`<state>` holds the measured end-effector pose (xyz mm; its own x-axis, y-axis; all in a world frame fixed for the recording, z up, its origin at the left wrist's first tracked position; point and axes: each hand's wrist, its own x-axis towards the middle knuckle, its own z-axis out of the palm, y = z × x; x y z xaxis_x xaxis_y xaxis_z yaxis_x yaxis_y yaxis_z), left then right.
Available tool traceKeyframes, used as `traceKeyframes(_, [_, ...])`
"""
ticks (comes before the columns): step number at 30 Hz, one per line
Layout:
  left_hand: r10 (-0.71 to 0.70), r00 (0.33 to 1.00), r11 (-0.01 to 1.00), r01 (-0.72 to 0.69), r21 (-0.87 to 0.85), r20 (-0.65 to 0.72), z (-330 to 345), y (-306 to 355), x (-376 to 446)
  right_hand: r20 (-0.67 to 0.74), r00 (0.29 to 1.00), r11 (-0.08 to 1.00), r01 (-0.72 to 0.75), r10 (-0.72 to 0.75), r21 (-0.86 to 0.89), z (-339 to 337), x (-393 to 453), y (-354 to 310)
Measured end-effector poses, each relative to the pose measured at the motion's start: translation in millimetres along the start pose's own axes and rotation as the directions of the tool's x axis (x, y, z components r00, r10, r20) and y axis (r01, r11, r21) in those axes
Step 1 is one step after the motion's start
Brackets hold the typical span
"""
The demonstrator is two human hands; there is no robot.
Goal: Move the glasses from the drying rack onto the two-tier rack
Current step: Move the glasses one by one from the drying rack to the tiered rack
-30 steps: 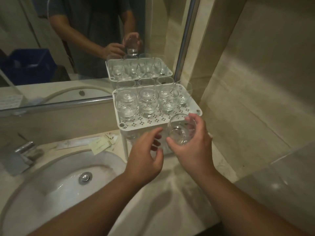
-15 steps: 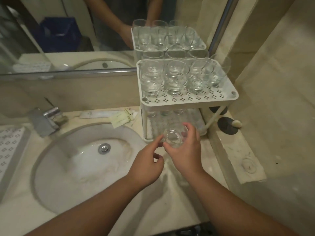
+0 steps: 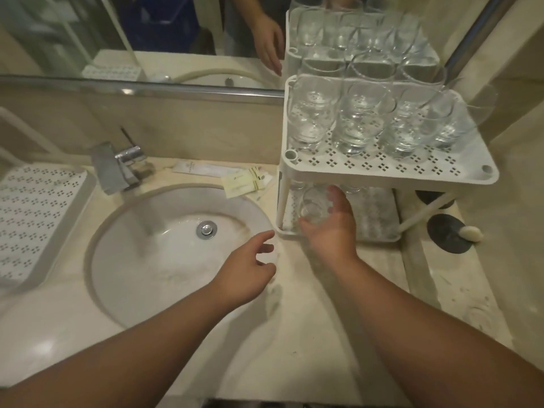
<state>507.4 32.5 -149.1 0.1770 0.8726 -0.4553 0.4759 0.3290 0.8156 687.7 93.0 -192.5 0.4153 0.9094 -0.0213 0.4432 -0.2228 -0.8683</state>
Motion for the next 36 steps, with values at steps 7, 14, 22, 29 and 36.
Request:
traceKeyframes(7, [-0.068,0.995,0.998,0.068,0.003,-0.077,-12,-13,3,0.159,0.987,0.992,0.01,0.01,-0.126,12,17,10])
traceKeyframes(14, [-0.076,0.993,0.997,0.078,0.016,-0.086,-8,-17,5,0.225,0.974,0.955,0.101,-0.037,-0.278,14,21,16])
traceKeyframes(22, [-0.023,0.999,0.991,0.027,0.13,-0.033,2,-17,9,0.286,0.958,0.947,0.112,-0.023,-0.301,17,23,16])
traceKeyframes(29, [0.012,1.0,0.982,-0.009,0.187,-0.018,6,-20,10,0.305,0.952,0.925,0.145,-0.033,-0.352,20,29,14])
traceKeyframes(36, [0.028,0.999,0.975,-0.021,0.219,-0.027,3,-24,7,0.211,0.977,0.965,0.04,0.016,-0.258,30,44,9])
